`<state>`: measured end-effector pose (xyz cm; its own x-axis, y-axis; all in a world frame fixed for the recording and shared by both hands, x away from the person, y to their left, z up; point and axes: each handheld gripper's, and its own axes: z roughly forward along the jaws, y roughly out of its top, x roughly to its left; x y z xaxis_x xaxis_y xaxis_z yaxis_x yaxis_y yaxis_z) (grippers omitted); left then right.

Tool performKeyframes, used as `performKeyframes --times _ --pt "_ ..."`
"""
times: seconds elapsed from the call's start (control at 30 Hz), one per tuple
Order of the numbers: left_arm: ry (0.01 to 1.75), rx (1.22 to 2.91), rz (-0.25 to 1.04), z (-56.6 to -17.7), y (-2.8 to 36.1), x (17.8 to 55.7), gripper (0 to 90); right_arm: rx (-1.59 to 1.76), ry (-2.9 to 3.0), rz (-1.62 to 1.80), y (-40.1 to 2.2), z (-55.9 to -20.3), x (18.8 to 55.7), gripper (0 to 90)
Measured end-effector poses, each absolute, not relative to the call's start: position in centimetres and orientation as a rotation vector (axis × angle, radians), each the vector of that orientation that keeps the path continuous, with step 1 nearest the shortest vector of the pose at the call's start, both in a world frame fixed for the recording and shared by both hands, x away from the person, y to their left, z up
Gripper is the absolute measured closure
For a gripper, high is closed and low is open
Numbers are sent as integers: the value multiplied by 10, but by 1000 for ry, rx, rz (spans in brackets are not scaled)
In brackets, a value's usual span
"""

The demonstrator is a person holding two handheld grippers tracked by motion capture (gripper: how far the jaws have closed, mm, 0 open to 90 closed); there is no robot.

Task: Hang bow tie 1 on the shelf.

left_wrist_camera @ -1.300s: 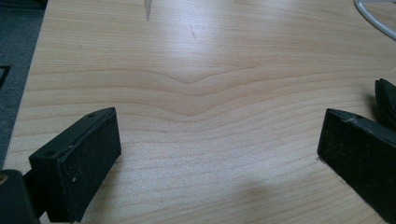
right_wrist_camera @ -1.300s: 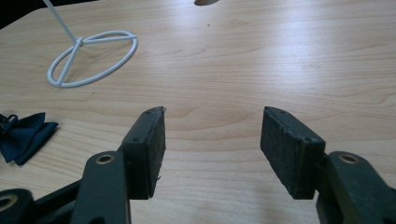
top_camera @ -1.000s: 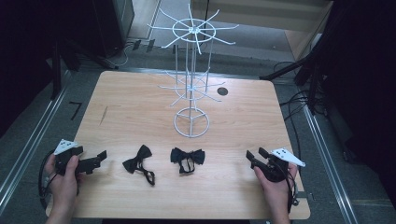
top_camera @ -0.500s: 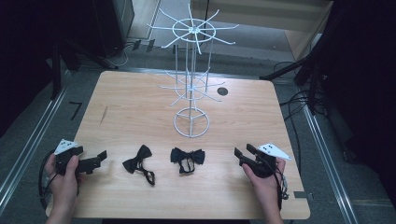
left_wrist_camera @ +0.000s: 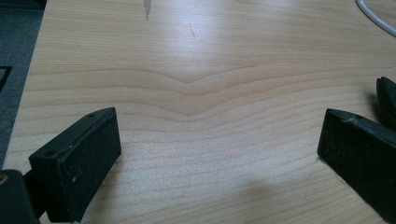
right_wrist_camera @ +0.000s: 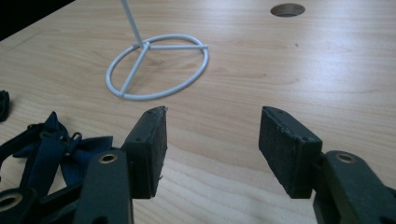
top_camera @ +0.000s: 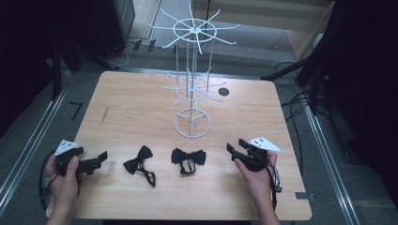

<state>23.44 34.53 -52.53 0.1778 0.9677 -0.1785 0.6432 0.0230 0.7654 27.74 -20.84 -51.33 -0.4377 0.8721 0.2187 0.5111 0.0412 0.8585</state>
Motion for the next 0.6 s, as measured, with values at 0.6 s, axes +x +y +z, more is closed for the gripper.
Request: performKeyframes --times 0.6 --pt "1544 1696 539 -526 345 235 0 1339 2035 1353 -179 -508 300 438"
